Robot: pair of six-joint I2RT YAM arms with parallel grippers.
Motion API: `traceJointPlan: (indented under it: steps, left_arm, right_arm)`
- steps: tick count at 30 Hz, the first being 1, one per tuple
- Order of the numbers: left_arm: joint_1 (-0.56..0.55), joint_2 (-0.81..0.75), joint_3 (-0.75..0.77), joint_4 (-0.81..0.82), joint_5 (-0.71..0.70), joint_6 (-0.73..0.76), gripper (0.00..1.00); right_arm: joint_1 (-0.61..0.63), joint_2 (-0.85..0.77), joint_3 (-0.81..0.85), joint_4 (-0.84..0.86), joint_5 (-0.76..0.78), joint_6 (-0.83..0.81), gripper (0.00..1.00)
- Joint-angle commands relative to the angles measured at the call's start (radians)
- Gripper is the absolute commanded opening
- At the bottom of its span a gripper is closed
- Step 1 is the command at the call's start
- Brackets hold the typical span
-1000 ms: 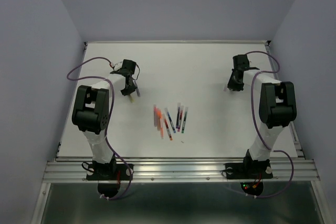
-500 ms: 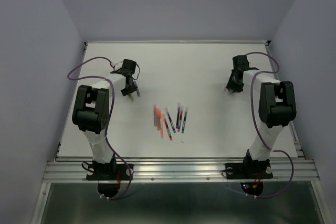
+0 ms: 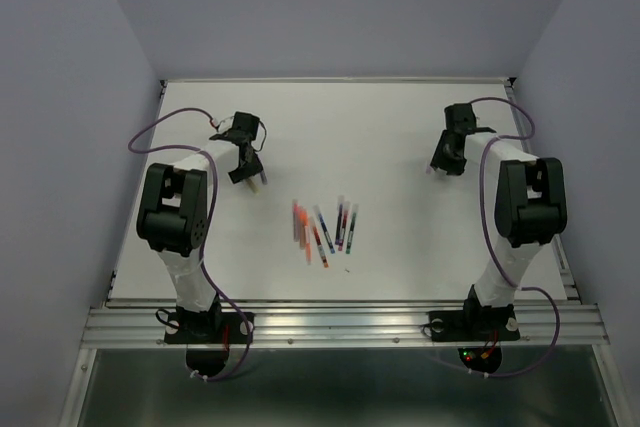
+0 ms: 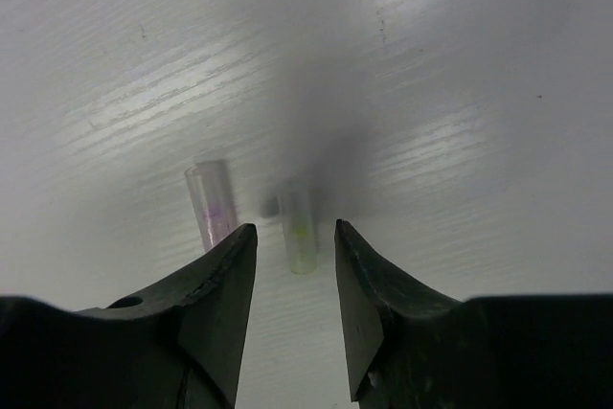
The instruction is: Open the pen caps
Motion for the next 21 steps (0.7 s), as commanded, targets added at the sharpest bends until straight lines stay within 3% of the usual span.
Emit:
traceJointPlan:
  steps: [1,5,7,8,9,10,11,21]
  left_arm:
    - [0.002,-0.097,0.057,-0.034,-0.013,0.007,0.51]
    - [0.002,-0.181,0.066,-0.068,-0.030,0.001,0.58]
    - [-0.002,-0.218,0.051,-0.065,-0.021,0.007,0.69]
    - [-0.007,-0.260,0.046,-0.065,-0.017,0.011,0.74]
    - [-0.013,-0.278,0.039,-0.065,-0.014,0.011,0.78]
    - [-0.030,-0.319,0.027,-0.068,-0.010,0.011,0.95]
    - [-0.039,-0.340,0.022,-0.072,-0.012,0.011,0.99]
    - [-0.261,-0.490,-0.081,-0.207,-0.015,-0.025,0.99]
  right_arm:
    - [-0.003,-0.106,0.046,-0.013,0.032,0.005,0.45]
    - [-0.003,-0.170,0.058,-0.037,0.073,0.003,0.54]
    - [-0.003,-0.217,0.049,-0.039,0.087,0.002,0.78]
    - [-0.003,-0.233,0.044,-0.037,0.087,0.002,1.00]
    - [-0.003,-0.265,0.040,-0.039,0.086,0.002,1.00]
    - [-0.003,-0.277,0.032,-0.036,0.081,-0.001,1.00]
    - [-0.003,-0.291,0.029,-0.036,0.073,-0.005,1.00]
    - [-0.003,-0.366,-0.011,-0.008,-0.016,-0.032,1.00]
